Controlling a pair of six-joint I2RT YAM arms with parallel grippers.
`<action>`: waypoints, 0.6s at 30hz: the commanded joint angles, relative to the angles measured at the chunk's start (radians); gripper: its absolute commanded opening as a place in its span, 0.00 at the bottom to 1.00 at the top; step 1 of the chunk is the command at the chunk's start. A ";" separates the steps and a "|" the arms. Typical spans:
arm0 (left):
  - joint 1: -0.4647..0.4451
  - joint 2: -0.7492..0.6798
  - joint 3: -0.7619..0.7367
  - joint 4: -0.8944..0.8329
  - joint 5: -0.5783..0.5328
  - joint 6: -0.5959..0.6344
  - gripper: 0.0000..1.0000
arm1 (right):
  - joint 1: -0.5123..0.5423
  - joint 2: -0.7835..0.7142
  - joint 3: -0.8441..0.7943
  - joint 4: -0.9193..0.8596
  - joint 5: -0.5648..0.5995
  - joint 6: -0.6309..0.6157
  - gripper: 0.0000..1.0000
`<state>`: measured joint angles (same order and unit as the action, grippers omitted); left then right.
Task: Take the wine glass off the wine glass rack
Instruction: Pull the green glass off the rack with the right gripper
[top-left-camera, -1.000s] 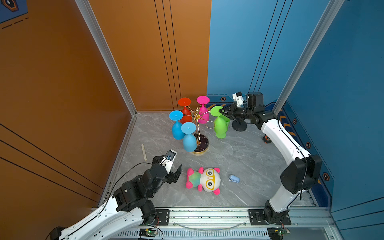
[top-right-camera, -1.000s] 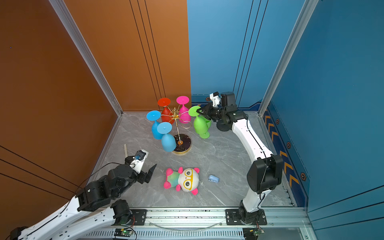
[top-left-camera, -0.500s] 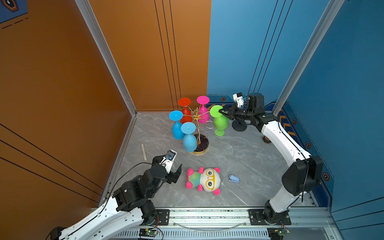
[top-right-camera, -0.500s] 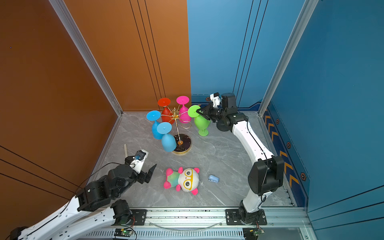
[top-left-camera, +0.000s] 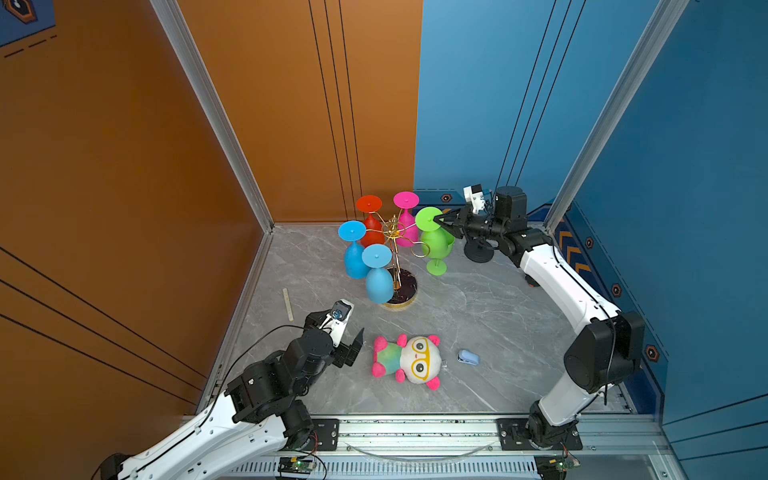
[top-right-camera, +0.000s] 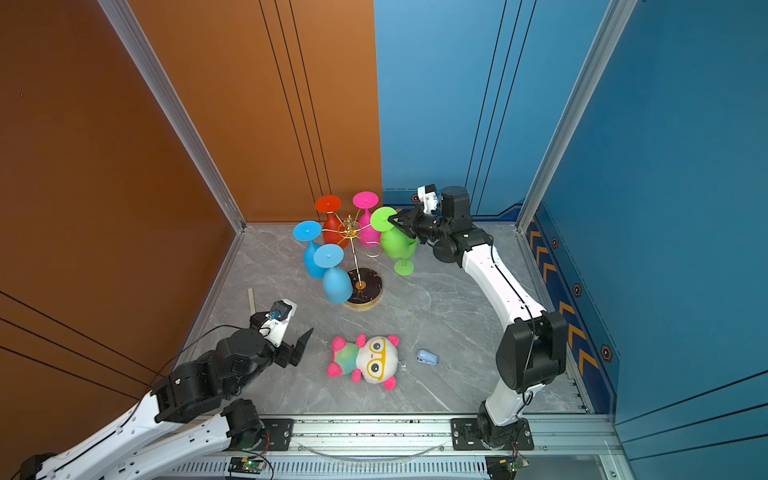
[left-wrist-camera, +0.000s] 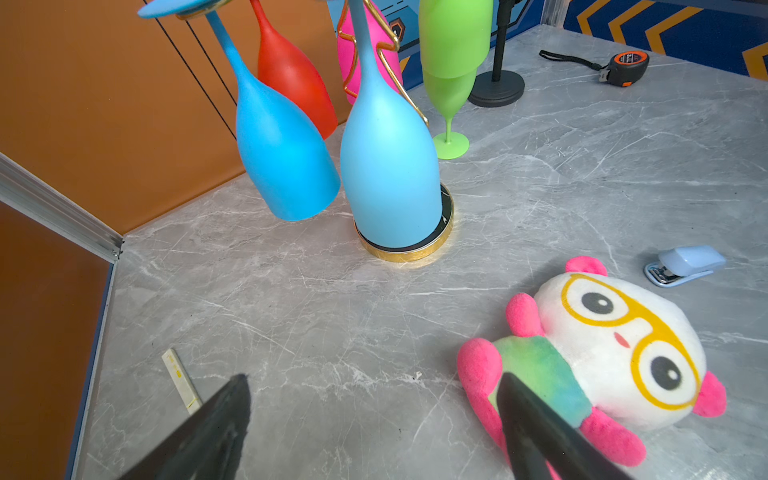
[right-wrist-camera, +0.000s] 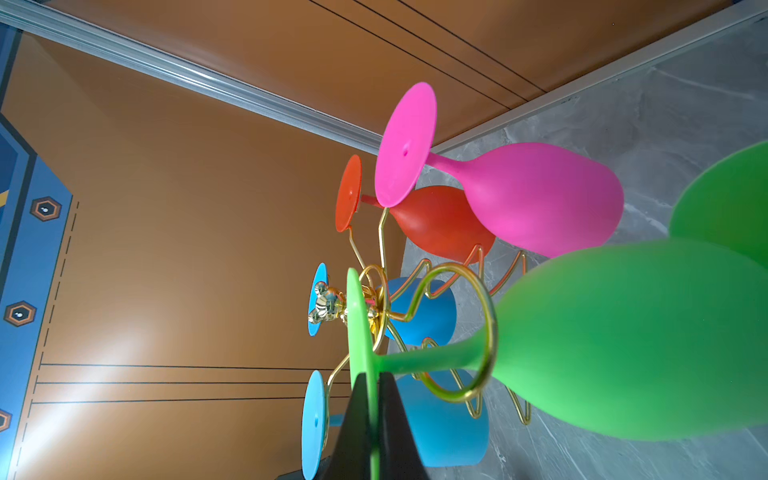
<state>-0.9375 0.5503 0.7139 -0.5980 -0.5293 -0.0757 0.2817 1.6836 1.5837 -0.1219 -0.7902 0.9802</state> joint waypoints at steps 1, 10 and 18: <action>0.008 -0.009 0.010 -0.005 0.007 0.003 0.93 | 0.007 -0.033 -0.008 0.081 -0.025 0.051 0.00; 0.006 -0.014 0.011 -0.004 0.008 0.004 0.93 | 0.010 -0.011 -0.005 0.112 -0.027 0.075 0.00; 0.006 -0.018 0.010 -0.004 0.008 0.005 0.93 | 0.022 0.033 0.026 0.117 -0.055 0.080 0.00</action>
<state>-0.9375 0.5430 0.7139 -0.5983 -0.5293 -0.0757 0.2943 1.6909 1.5826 -0.0360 -0.8131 1.0523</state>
